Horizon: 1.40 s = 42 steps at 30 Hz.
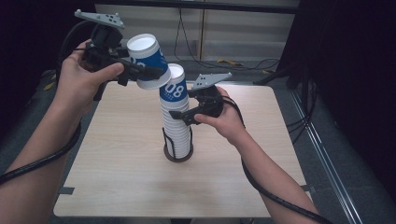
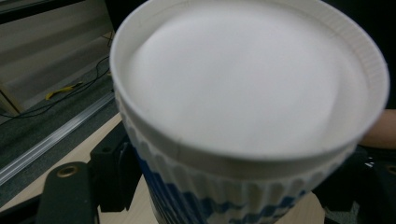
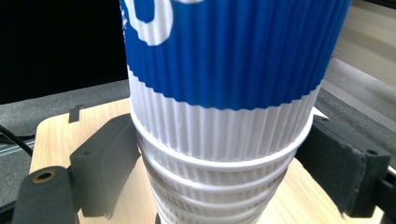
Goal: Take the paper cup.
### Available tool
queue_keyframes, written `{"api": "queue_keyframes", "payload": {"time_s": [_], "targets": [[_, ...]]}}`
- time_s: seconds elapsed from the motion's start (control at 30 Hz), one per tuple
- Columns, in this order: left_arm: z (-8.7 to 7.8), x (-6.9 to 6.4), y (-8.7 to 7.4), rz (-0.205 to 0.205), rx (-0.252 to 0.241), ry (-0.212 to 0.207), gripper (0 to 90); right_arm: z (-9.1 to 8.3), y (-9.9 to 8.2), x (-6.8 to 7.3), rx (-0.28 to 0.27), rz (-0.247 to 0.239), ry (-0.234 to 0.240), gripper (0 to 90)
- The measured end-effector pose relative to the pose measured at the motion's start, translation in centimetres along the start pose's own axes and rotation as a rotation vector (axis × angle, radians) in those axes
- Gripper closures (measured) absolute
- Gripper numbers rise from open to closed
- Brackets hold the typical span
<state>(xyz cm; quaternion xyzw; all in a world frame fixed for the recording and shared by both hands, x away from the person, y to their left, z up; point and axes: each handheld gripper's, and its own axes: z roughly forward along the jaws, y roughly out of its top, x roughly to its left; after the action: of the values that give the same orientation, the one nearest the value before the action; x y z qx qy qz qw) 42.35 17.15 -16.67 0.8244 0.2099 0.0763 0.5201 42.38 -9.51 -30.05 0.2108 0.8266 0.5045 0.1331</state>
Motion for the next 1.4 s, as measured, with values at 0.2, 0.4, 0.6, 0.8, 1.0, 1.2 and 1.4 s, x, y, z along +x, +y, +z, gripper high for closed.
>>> {"api": "queue_keyframes", "payload": {"time_s": [0.2, 0.4, 0.6, 0.8, 1.0, 1.2, 1.4], "targets": [[-1.4, 0.5, -1.1, -0.010, -0.001, 0.010, 23.2, 0.0, 0.0, 0.0, 0.000, 0.004, 0.001, 13.6], [-2.7, 0.9, -2.3, -0.020, 0.002, 0.024, 23.2, 0.0, -0.1, 0.0, -0.002, 0.007, 0.002, 13.5], [-3.3, 1.3, -4.1, -0.038, 0.008, 0.036, 23.2, 0.0, -0.1, 0.0, -0.001, 0.008, 0.002, 13.5], [-3.0, 1.8, -6.1, -0.048, 0.037, 0.049, 23.2, -0.1, 0.0, 0.0, 0.005, 0.009, 0.001, 13.5], [-2.3, 1.9, -8.2, -0.058, 0.058, 0.040, 23.2, -0.2, 0.0, 0.0, 0.006, 0.008, 0.000, 13.3], [-1.3, 1.9, -9.8, -0.067, 0.079, 0.032, 23.2, -0.4, 0.1, -0.1, -0.022, 0.023, 0.008, 13.5], [-0.5, 1.6, -10.8, -0.060, 0.094, 0.023, 23.1, -0.7, 0.2, -0.1, -0.016, 0.017, 0.009, 12.8]]}}
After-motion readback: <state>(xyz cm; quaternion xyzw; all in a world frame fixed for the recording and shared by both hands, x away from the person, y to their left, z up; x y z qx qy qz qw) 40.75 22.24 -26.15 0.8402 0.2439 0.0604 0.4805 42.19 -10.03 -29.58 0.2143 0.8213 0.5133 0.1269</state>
